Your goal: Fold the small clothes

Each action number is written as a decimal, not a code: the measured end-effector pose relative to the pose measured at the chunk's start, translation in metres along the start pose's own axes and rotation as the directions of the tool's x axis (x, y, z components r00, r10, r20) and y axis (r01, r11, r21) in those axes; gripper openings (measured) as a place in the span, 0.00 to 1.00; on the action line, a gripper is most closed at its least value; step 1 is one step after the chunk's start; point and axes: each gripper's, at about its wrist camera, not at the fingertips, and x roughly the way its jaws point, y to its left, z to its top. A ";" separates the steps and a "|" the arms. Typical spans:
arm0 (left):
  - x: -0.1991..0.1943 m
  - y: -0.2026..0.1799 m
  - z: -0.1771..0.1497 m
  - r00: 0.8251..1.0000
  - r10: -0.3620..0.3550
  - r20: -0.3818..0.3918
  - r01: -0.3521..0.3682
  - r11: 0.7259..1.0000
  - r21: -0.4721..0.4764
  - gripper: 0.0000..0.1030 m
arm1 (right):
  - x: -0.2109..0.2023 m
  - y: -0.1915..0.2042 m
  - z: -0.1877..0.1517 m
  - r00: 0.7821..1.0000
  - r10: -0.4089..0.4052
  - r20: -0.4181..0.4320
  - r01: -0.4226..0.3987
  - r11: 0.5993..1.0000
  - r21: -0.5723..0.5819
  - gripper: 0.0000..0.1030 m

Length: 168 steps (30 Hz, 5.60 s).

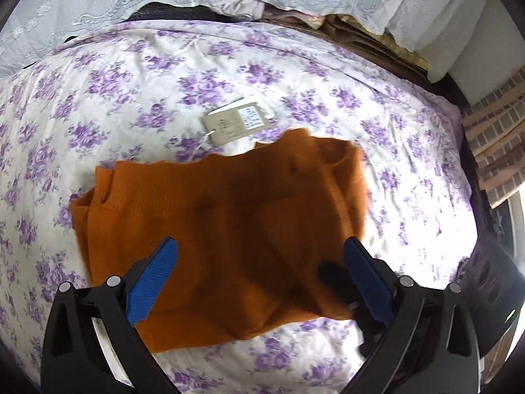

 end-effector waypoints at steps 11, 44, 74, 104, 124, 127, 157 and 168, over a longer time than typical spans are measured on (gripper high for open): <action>0.014 -0.018 0.013 0.982 0.151 -0.109 -0.150 0.989 0.021 0.58 | 0.002 0.025 -0.010 1.000 0.023 0.003 -0.022 0.996 -0.088 0.14; -0.057 0.077 0.021 0.996 0.085 0.000 -0.084 0.996 0.033 0.17 | -0.003 0.139 -0.030 0.999 -0.012 0.045 0.027 0.939 -0.344 0.15; -0.021 0.218 -0.054 0.987 0.163 0.002 -0.161 0.977 -0.143 0.46 | 0.099 0.169 -0.074 0.961 0.008 -0.277 -0.094 0.949 -0.301 0.28; -0.039 0.142 -0.098 0.974 0.216 0.067 -0.212 0.975 -0.060 0.80 | 0.071 0.095 0.014 0.993 0.015 -0.114 -0.026 0.995 -0.099 0.29; 0.031 0.148 -0.085 0.975 0.207 -0.086 -0.213 0.974 -0.076 0.96 | 0.151 0.072 0.052 0.986 -0.053 -0.158 0.053 0.999 -0.005 0.29; 0.015 0.153 -0.084 0.980 0.186 -0.067 -0.193 0.975 -0.111 0.95 | 0.120 0.079 0.045 0.992 -0.040 -0.120 0.038 0.999 -0.026 0.29; 0.026 0.179 -0.065 0.962 0.269 -0.047 -0.273 0.948 -0.164 0.96 | 0.113 0.062 -0.036 0.980 -0.067 -0.188 0.058 0.997 -0.054 0.68; 0.027 0.173 -0.072 0.958 0.285 -0.033 -0.287 0.944 -0.165 0.96 | 0.114 0.065 -0.042 0.986 -0.060 -0.157 0.043 0.993 -0.112 0.74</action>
